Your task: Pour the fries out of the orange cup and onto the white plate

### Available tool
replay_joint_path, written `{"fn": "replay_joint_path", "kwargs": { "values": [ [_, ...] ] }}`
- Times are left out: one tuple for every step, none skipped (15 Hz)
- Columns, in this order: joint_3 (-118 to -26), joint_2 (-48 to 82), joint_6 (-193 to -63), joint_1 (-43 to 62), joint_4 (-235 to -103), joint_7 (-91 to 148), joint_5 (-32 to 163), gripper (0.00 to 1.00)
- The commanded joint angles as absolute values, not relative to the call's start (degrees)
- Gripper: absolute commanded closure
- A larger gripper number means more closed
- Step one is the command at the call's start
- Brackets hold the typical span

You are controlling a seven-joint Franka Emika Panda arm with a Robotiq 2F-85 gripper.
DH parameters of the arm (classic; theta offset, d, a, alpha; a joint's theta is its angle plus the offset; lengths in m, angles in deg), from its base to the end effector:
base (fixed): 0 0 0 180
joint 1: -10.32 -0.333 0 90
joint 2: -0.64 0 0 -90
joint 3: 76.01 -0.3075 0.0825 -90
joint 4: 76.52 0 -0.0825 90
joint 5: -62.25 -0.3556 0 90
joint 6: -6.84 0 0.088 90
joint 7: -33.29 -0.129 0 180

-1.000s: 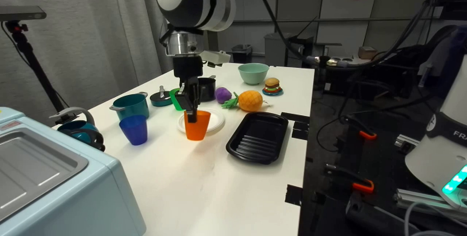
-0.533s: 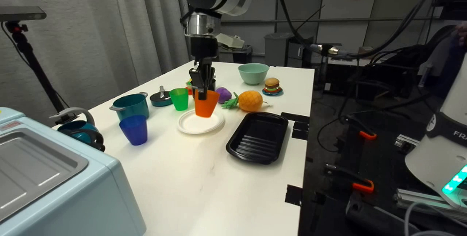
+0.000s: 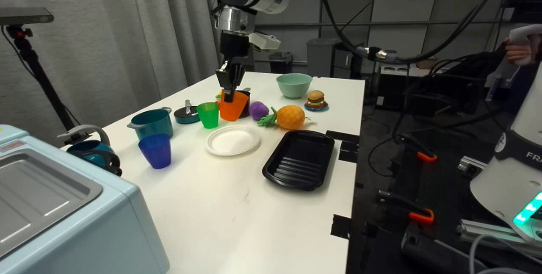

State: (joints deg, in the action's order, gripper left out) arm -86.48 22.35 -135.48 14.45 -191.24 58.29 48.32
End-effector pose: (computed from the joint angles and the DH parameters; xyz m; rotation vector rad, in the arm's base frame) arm 0.5931 0.0646 0.2720 -2.8859 -0.5034 -0.2035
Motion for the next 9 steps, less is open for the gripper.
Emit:
{"fn": "replay_joint_path", "kwargs": {
  "values": [
    [-86.6,26.2,-136.8,14.2,-185.8,58.3,47.7,0.99],
    [-86.5,27.1,-137.1,13.9,-184.6,57.6,48.1,0.99],
    [-86.5,28.1,-137.5,13.6,-183.4,57.2,48.4,0.99],
    [-86.5,29.1,-137.8,13.2,-182.3,56.6,48.8,0.99],
    [-86.4,30.1,-138.4,12.6,-181.4,55.6,49.3,0.99],
    [-86.5,30.9,-138.9,12.2,-180.7,55.2,49.3,0.99],
    [-86.0,31.3,-140.3,11.0,-180.6,53.7,50.7,0.99],
    [-85.8,31.7,-141.5,10.1,-180.7,52.7,51.7,0.99],
    [-85.4,31.7,-143.2,8.9,-181.4,51.0,53.2,0.99]
  ]
}}
